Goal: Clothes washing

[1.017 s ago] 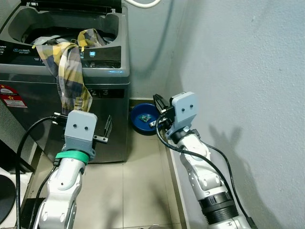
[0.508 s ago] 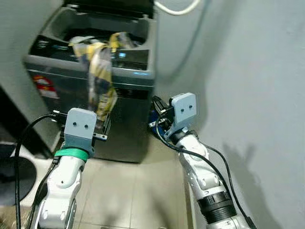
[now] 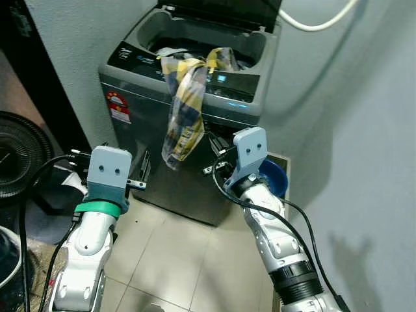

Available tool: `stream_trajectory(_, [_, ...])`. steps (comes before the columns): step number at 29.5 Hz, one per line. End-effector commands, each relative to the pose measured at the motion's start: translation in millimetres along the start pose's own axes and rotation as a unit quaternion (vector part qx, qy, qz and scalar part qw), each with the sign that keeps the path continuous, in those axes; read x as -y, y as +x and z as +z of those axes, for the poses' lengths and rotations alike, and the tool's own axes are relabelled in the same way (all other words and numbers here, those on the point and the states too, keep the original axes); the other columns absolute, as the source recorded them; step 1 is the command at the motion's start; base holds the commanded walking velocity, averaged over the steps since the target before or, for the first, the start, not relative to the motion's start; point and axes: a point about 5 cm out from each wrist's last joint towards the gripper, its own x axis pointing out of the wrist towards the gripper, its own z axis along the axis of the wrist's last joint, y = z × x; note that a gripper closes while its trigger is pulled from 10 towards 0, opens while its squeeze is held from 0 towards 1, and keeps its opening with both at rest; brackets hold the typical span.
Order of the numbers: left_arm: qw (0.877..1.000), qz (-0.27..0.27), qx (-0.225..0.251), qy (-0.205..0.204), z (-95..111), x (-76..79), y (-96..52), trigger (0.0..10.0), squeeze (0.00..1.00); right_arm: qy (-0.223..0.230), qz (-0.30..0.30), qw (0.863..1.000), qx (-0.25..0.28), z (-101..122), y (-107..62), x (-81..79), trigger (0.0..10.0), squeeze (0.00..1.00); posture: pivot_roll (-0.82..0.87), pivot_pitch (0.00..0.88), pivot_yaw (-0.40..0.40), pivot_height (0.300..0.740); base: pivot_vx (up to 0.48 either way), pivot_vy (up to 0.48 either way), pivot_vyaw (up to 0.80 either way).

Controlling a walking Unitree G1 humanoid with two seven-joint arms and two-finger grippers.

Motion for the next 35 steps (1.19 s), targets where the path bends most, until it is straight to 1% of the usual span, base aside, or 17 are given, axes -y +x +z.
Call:
stream_trajectory(1, [1.000,0.001,0.002,-0.004,1.3,0.5,0.8,10.0,0.00,0.002,-0.002,1.000,0.000,-0.8,-0.2,1.3,10.0,0.00,0.11,0.000,-0.047,0.728,0.000,0.000,0.76])
stream_trajectory(3, [1.000,0.002,0.005,-0.005,2.0,0.7,1.0,10.0,0.00,0.003,-0.003,1.000,0.000,-0.8,-0.3,1.2,10.0,0.00,0.11,0.000,-0.047,0.728,0.000,0.000,0.74])
stream_trajectory(4, [1.000,0.007,0.004,0.000,2.4,0.4,1.6,10.0,0.00,0.009,-0.006,1.000,0.001,-0.6,-0.3,1.3,10.0,0.00,0.11,0.000,-0.046,0.728,0.416,0.000,0.00])
stream_trajectory(6, [1.000,0.007,0.004,0.000,2.4,0.4,1.6,10.0,0.00,0.009,-0.006,1.000,0.001,-0.6,-0.3,1.3,10.0,0.00,0.11,0.000,-0.046,0.728,0.416,0.000,0.00])
stream_trajectory(8, [1.000,0.013,0.009,-0.001,4.1,-0.1,3.4,10.0,0.00,0.025,-0.009,1.000,0.009,1.4,-0.3,1.2,10.0,0.00,0.10,0.000,-0.046,0.728,0.426,0.000,0.00])
stream_trajectory(10, [1.000,0.014,0.011,-0.002,4.7,-0.1,3.9,10.0,0.00,0.028,-0.010,0.999,0.012,2.2,-0.4,1.2,10.0,0.00,0.10,0.000,-0.045,0.728,0.431,0.000,0.00])
stream_trajectory(14, [1.000,0.010,0.014,-0.001,6.0,0.3,3.9,10.0,0.00,0.024,-0.011,1.000,0.006,0.2,-1.1,2.0,10.0,0.00,0.11,0.000,-0.043,0.728,0.435,0.000,0.00])
stream_trajectory(17, [1.000,0.006,0.015,0.000,6.4,1.2,3.2,10.0,0.00,0.001,-0.024,1.000,-0.005,-2.2,-1.6,5.6,10.0,0.00,0.10,0.000,-0.040,0.740,0.436,0.000,0.00])
stream_trajectory(21, [1.000,0.005,0.015,0.000,6.5,1.5,3.0,10.0,0.00,-0.001,-0.026,1.000,-0.003,-1.8,-1.6,5.8,10.0,0.00,0.10,0.000,-0.040,0.740,0.435,0.000,0.16])
stream_trajectory(22, [1.000,0.004,0.015,0.001,6.6,2.0,3.0,10.0,0.00,0.013,-0.027,1.000,-0.001,-1.8,-1.7,5.3,10.0,0.00,0.10,0.000,-0.040,0.740,0.431,0.000,0.00])
stream_trajectory(23, [1.000,0.004,0.015,0.001,6.6,2.0,3.0,10.0,0.00,0.013,-0.027,1.000,-0.001,-1.8,-1.7,5.3,10.0,0.00,0.10,0.000,-0.040,0.740,0.431,0.000,0.00])
stream_trajectory(25, [1.000,0.001,0.015,0.002,6.9,2.7,3.1,10.0,0.00,0.034,-0.026,0.999,0.001,-1.5,-2.1,4.0,10.0,0.00,0.10,0.000,-0.040,0.740,0.424,0.000,0.00])
stream_trajectory(26, [1.000,0.001,0.015,0.002,6.9,2.7,3.1,10.0,0.00,0.034,-0.026,0.999,0.001,-1.5,-2.1,4.0,10.0,0.00,0.10,0.000,-0.040,0.740,0.424,0.000,0.00])
stream_trajectory(33, [1.000,-0.012,0.016,0.007,7.8,6.4,2.6,10.0,0.00,0.034,-0.022,0.999,0.000,-1.4,-2.0,3.1,10.0,0.00,0.10,0.000,-0.039,0.740,0.000,0.000,0.00])
stream_trajectory(35, [1.000,-0.013,0.019,0.008,8.4,6.4,2.9,10.0,0.00,0.032,-0.018,0.999,0.001,-0.9,-1.9,2.4,10.0,0.00,0.10,0.000,-0.040,0.740,0.285,0.000,0.00])
